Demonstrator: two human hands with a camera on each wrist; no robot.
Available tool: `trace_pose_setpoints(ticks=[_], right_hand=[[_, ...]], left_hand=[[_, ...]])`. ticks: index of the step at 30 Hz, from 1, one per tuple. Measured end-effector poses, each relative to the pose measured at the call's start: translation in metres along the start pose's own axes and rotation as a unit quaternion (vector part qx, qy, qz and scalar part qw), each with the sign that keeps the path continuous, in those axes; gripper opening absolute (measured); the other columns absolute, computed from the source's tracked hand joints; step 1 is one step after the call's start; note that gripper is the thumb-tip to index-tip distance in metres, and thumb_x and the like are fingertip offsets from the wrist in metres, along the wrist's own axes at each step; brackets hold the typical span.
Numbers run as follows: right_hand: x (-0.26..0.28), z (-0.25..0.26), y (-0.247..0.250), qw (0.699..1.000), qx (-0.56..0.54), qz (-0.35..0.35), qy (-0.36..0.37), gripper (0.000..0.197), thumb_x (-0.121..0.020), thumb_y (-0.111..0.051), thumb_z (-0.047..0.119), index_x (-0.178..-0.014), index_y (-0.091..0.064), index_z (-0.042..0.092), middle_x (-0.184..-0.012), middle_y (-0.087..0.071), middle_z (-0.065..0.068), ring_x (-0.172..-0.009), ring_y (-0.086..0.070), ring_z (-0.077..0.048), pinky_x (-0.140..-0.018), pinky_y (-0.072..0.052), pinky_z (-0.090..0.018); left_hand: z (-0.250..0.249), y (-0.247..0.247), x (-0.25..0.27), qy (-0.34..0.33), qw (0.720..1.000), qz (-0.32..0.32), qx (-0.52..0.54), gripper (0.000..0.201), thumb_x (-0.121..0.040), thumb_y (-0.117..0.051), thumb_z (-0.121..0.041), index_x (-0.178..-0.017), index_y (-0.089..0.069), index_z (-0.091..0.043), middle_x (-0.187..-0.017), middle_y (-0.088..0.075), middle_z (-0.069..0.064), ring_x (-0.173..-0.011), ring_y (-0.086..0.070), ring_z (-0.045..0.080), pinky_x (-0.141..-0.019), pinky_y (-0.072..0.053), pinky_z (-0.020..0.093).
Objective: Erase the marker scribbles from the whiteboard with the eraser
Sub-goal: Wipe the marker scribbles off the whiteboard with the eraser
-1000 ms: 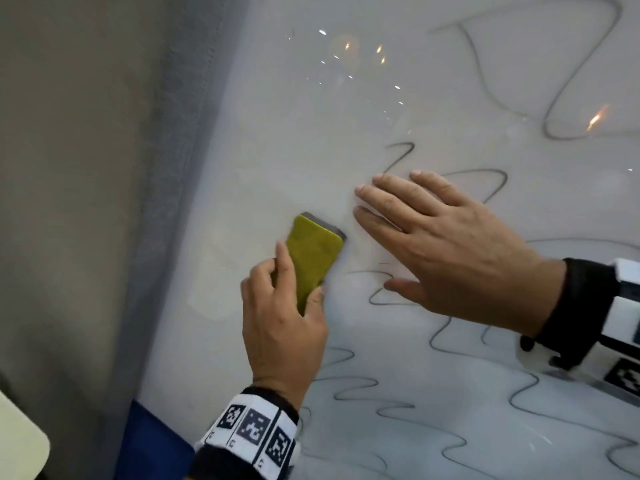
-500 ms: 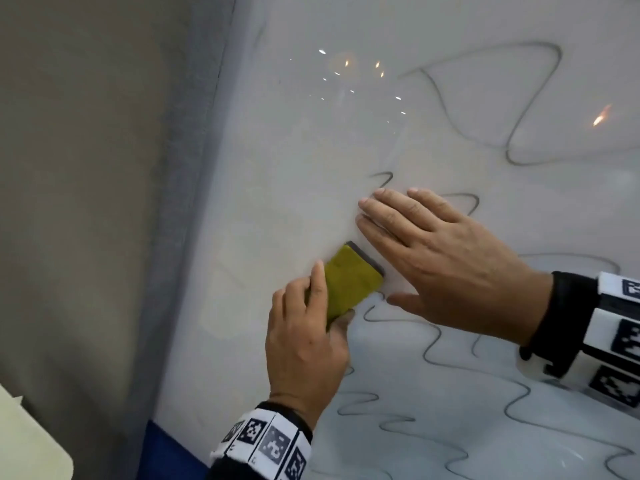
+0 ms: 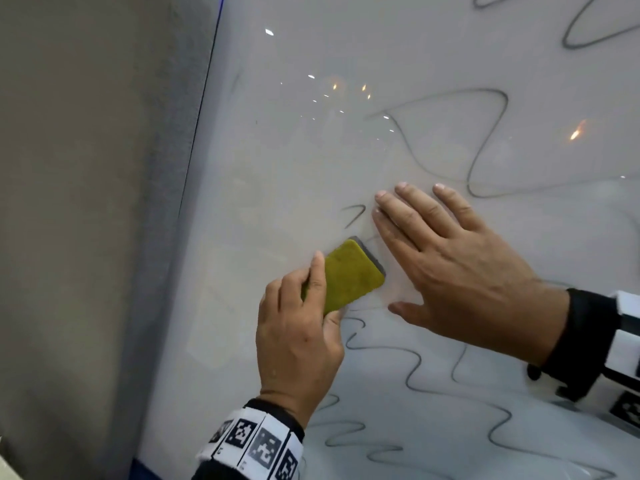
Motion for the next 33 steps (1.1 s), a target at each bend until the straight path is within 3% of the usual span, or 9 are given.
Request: trace_pose_setpoints(ticks=[2, 6, 11, 13, 16, 21, 25, 27, 33], right_hand=[[0.0, 0.0, 0.0, 1.0, 0.002, 0.002, -0.001, 0.113, -0.061, -0.08, 0.059, -0.147, -0.042, -0.004, -0.157, -0.036, -0.022, -0.146, -0.031, -0.039, -0.118, -0.022, -0.056], [0.0, 0.0, 0.002, 1.0, 0.0, 0.005, -0.003, 0.114, -0.06, -0.081, 0.06, -0.147, -0.043, -0.004, -0.156, -0.037, -0.022, -0.145, -0.033, -0.039, -0.118, -0.022, -0.056], [-0.001, -0.006, 0.004, 1.0, -0.019, -0.001, -0.014, 0.12, -0.054, -0.086, 0.059, -0.146, -0.043, -0.006, -0.154, -0.041, -0.021, -0.143, -0.038, -0.037, -0.116, -0.025, -0.052], [-0.002, -0.011, 0.007, 0.999, -0.027, -0.007, -0.028, 0.123, -0.053, -0.087, 0.058, -0.147, -0.041, -0.007, -0.155, -0.04, -0.022, -0.143, -0.039, -0.037, -0.117, -0.024, -0.05], [-0.004, -0.016, 0.013, 0.999, -0.032, -0.009, -0.042, 0.127, -0.052, -0.088, 0.058, -0.148, -0.038, -0.007, -0.155, -0.037, -0.023, -0.143, -0.038, -0.037, -0.117, -0.023, -0.048], [-0.008, -0.02, 0.017, 0.998, -0.039, -0.001, -0.052, 0.13, -0.047, -0.089, 0.056, -0.149, -0.037, -0.006, -0.156, -0.037, -0.023, -0.142, -0.04, -0.038, -0.117, -0.023, -0.046], [-0.009, -0.022, 0.018, 0.998, -0.037, 0.004, -0.06, 0.134, -0.046, -0.09, 0.057, -0.151, -0.034, -0.006, -0.157, -0.035, -0.023, -0.143, -0.037, -0.037, -0.116, -0.023, -0.045], [-0.008, -0.022, 0.018, 0.997, -0.038, 0.005, -0.06, 0.133, -0.047, -0.09, 0.056, -0.151, -0.034, -0.006, -0.156, -0.036, -0.023, -0.143, -0.037, -0.037, -0.116, -0.024, -0.046], [-0.004, -0.022, 0.02, 0.997, -0.05, -0.003, -0.056, 0.124, -0.047, -0.091, 0.055, -0.143, -0.043, -0.006, -0.142, -0.049, -0.024, -0.138, -0.042, -0.039, -0.113, -0.027, -0.048]], left_hand=[[0.002, 0.003, -0.006, -0.014, 1.0, 0.005, 0.001, 0.071, -0.079, -0.07, -0.028, -0.144, -0.046, -0.007, -0.112, -0.052, 0.005, -0.1, -0.046, 0.024, -0.086, -0.052, 0.041], [0.01, 0.013, -0.038, 0.123, 0.99, -0.048, 0.042, 0.074, -0.082, -0.074, -0.035, -0.143, -0.046, -0.004, -0.108, -0.047, 0.009, -0.098, -0.042, 0.022, -0.079, -0.053, 0.042], [-0.009, 0.016, -0.049, -0.065, 0.997, -0.016, -0.03, 0.072, -0.077, -0.068, -0.028, -0.142, -0.049, -0.006, -0.108, -0.053, 0.007, -0.095, -0.047, 0.027, -0.083, -0.048, 0.041], [-0.003, 0.02, -0.055, -0.07, 0.997, -0.011, -0.039, 0.072, -0.076, -0.069, -0.028, -0.141, -0.05, -0.007, -0.106, -0.054, 0.007, -0.094, -0.047, 0.027, -0.08, -0.05, 0.042], [0.001, 0.024, -0.065, 0.022, 0.999, -0.025, -0.008, 0.072, -0.08, -0.07, -0.033, -0.142, -0.047, -0.006, -0.106, -0.05, 0.008, -0.095, -0.044, 0.025, -0.079, -0.052, 0.042], [-0.015, 0.018, -0.048, -0.121, 0.991, 0.022, -0.044, 0.071, -0.077, -0.065, -0.032, -0.141, -0.049, -0.004, -0.104, -0.055, 0.008, -0.089, -0.048, 0.028, -0.074, -0.051, 0.042], [-0.007, 0.028, -0.085, 0.017, 1.0, -0.017, -0.015, 0.071, -0.082, -0.071, -0.035, -0.141, -0.047, -0.003, -0.103, -0.049, 0.01, -0.093, -0.047, 0.029, -0.074, -0.053, 0.044], [-0.012, 0.03, -0.097, 0.038, 0.999, -0.024, -0.008, 0.072, -0.083, -0.071, -0.035, -0.142, -0.046, -0.003, -0.103, -0.048, 0.011, -0.094, -0.047, 0.029, -0.074, -0.053, 0.044], [-0.02, 0.033, -0.091, -0.145, 0.988, -0.007, -0.059, 0.068, -0.08, -0.062, -0.033, -0.139, -0.051, -0.001, -0.102, -0.056, 0.009, -0.088, -0.049, 0.029, -0.074, -0.048, 0.041]])
Point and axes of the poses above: each hand's wrist, its own x-axis away from the middle knuckle, its own y-axis out of the back of the hand, z = x × y, the point moved 5 cm from there along -x, towards the middle knuckle
